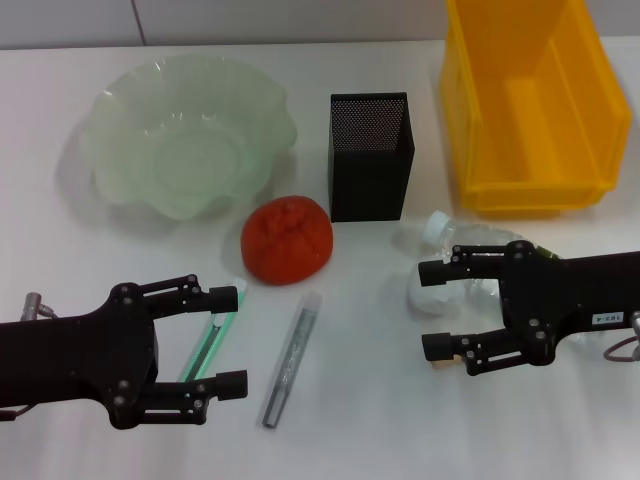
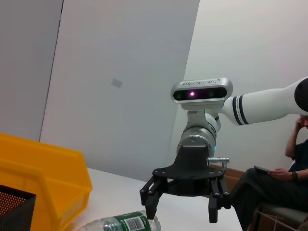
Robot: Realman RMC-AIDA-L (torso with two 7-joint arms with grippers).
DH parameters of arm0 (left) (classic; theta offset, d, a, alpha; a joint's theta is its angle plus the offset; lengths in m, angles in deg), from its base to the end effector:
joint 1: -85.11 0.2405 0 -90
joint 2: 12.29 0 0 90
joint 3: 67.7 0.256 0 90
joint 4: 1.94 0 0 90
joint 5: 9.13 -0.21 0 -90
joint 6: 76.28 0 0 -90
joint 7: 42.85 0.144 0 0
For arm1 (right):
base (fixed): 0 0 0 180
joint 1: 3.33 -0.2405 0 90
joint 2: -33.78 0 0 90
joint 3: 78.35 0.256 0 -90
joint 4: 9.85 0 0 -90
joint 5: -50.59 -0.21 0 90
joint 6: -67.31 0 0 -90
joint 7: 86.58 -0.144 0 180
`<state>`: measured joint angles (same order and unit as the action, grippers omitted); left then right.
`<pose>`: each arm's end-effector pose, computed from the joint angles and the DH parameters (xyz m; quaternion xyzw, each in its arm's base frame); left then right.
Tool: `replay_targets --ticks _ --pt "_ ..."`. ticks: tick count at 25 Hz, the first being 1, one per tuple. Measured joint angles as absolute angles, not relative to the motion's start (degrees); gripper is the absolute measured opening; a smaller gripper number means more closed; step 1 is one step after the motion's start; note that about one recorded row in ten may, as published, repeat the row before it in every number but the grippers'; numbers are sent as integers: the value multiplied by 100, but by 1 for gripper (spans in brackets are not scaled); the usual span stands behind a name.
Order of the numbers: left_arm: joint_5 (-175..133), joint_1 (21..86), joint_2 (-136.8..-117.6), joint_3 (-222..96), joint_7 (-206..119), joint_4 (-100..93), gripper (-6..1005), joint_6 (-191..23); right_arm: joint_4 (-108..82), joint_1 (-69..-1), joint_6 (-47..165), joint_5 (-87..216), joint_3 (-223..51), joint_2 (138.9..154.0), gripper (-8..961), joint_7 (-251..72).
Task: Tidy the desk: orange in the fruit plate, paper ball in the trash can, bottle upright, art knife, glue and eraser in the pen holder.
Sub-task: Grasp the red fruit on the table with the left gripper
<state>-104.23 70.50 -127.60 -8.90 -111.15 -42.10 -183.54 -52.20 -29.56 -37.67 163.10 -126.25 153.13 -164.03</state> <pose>-0.2762 0.2324 0.0133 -0.9355 -0.1254 -0.3295 0.0218 0.2455 0.2807 -0.0032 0.9554 -0.1441 -0.2575 0.0112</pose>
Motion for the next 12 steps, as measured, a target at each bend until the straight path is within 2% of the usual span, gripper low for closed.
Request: replay_targets --ticks 9,12 --pt "-10422 6999 -12773 -919 -11084 -4211 809 -18336 -5037 -3024 -3723 16298 -12625 15318 833 -16382" --pt "-10411 6977 -12838 -973 -11036 -4211 808 -18268 -4949 -3020 -3703 16280 -12599 15319 833 -16281"
